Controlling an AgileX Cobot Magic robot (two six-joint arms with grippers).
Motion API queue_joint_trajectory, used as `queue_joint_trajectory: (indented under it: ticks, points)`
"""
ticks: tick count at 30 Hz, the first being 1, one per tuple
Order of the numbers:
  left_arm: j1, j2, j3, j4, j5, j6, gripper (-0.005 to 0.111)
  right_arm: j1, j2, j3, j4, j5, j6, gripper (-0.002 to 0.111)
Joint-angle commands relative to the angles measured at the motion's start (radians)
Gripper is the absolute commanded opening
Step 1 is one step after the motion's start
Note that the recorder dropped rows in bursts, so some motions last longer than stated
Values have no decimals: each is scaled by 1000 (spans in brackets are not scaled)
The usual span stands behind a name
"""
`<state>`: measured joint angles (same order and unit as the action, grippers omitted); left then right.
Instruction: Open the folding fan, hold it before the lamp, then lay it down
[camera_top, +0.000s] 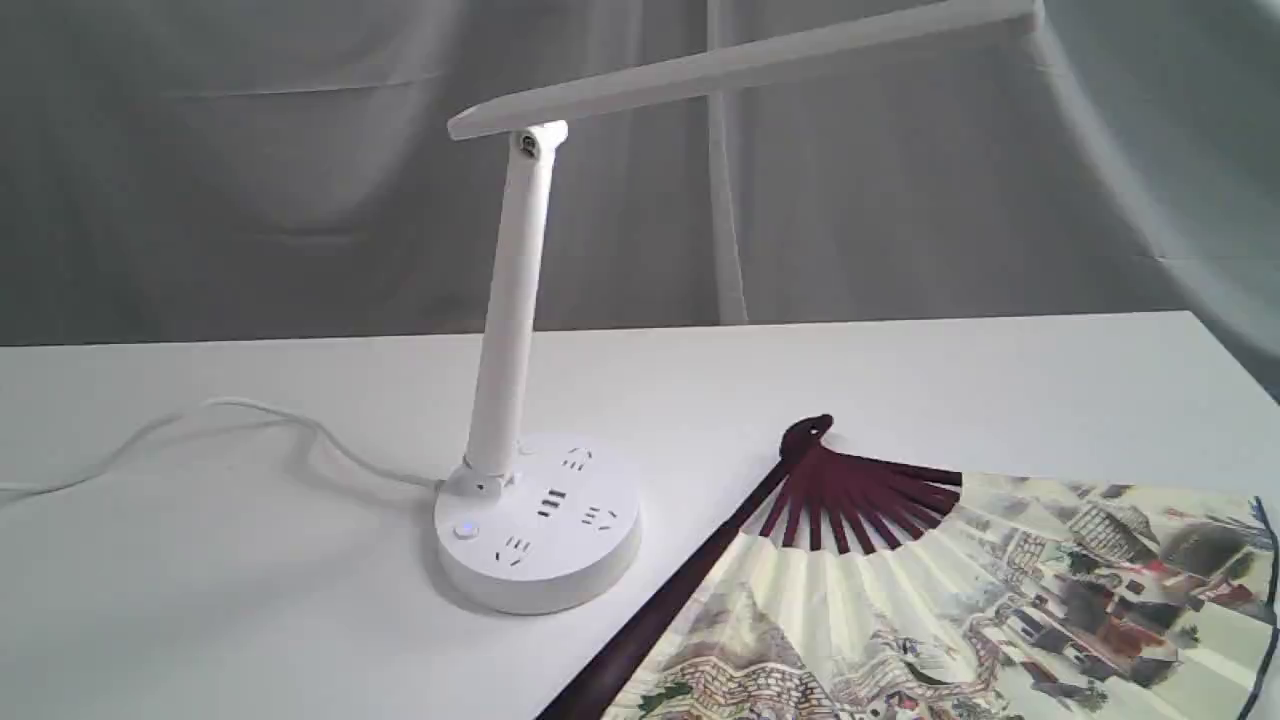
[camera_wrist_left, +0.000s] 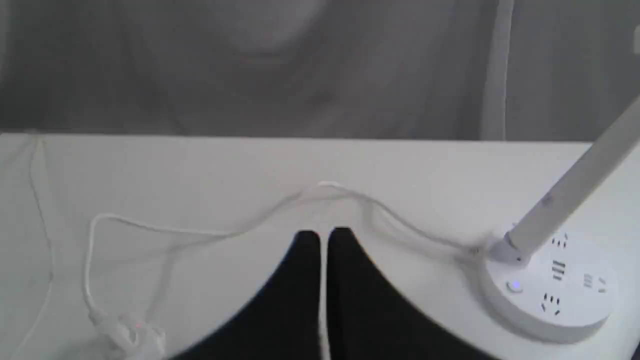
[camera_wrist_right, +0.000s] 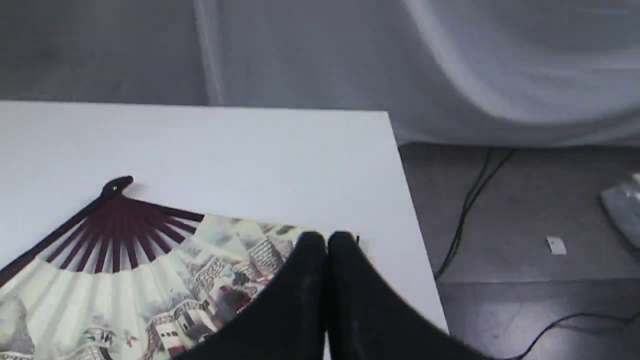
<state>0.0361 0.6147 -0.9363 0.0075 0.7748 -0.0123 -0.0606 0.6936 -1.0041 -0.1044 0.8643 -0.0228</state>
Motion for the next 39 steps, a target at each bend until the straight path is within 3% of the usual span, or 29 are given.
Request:
queue_joint_trajectory:
  ticks: [1, 10, 24, 30, 33, 39]
  points:
    - [-5, -110, 5, -7, -7, -13, 0, 2, -97, 7, -18, 23, -2, 0]
    - [-5, -327, 5, -7, 51, -13, 0, 2, -211, 20, -20, 49, -6, 0]
    - [-5, -606, 5, -7, 126, -13, 0, 2, -525, 212, -17, 54, 0, 0]
    - [-5, -615, 0, -17, 141, -13, 0, 2, -694, 218, -108, 112, 0, 0]
    - [-5, -615, 2, -29, 141, -13, 0, 2, -694, 204, -179, 179, 12, 0]
    - [-5, -615, 36, -27, 98, -13, 0, 2, -694, 204, -176, 137, 23, 0]
